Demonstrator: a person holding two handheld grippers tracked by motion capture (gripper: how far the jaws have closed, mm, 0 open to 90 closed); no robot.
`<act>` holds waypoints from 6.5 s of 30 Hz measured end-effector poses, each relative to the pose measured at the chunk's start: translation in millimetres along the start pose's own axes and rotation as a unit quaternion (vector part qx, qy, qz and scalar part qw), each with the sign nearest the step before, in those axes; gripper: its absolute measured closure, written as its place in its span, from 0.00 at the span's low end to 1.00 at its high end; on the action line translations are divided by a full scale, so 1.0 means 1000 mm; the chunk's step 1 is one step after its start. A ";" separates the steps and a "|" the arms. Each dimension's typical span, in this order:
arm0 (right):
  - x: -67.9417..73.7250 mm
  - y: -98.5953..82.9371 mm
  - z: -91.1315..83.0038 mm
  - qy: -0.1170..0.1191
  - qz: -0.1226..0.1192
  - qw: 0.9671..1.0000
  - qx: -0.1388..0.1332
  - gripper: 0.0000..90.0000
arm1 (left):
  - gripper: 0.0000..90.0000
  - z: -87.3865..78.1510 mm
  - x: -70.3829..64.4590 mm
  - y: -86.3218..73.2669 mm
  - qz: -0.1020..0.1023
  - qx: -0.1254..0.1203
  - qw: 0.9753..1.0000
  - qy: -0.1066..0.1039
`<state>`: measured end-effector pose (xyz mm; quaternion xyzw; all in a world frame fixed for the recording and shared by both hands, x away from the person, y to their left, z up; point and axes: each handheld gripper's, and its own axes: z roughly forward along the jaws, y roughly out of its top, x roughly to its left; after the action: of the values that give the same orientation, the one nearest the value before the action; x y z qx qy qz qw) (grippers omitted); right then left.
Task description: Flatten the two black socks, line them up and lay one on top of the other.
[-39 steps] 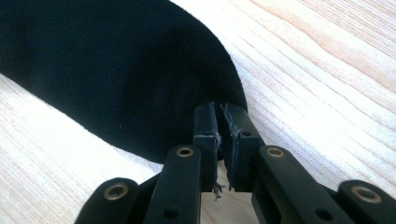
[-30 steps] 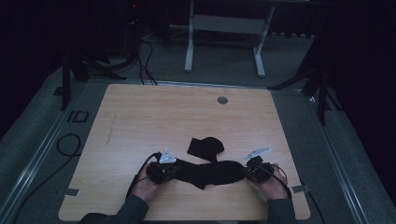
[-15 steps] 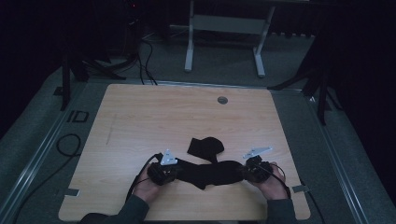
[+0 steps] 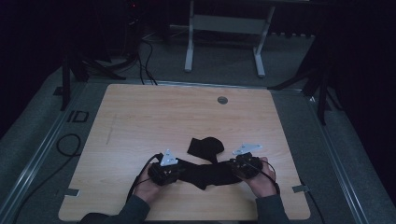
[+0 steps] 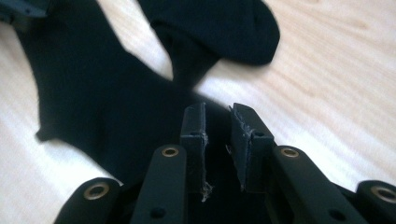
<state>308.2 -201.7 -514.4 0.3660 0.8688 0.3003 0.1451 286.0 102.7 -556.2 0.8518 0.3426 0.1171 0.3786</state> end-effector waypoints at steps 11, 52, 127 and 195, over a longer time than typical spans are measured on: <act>-0.015 0.028 0.013 -0.023 0.005 1.000 -0.012 0.82 | 0.78 0.000 0.002 0.000 -0.002 0.001 1.000 0.005; -0.020 0.075 0.094 -0.032 0.042 0.996 0.067 0.93 | 0.78 -0.002 0.004 -0.002 -0.006 -0.001 1.000 0.013; -0.056 0.046 0.032 -0.085 0.052 0.993 0.057 0.84 | 0.74 -0.001 0.005 -0.002 -0.013 0.003 1.000 0.013; 0.022 0.120 0.125 0.074 -0.104 0.987 0.094 0.64 | 0.69 -0.007 0.014 -0.001 -0.030 -0.002 0.999 0.011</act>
<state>417.9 -67.1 -536.7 0.2625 0.9347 0.2273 0.0755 292.4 116.5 -552.7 0.8391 0.3720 0.1155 0.3797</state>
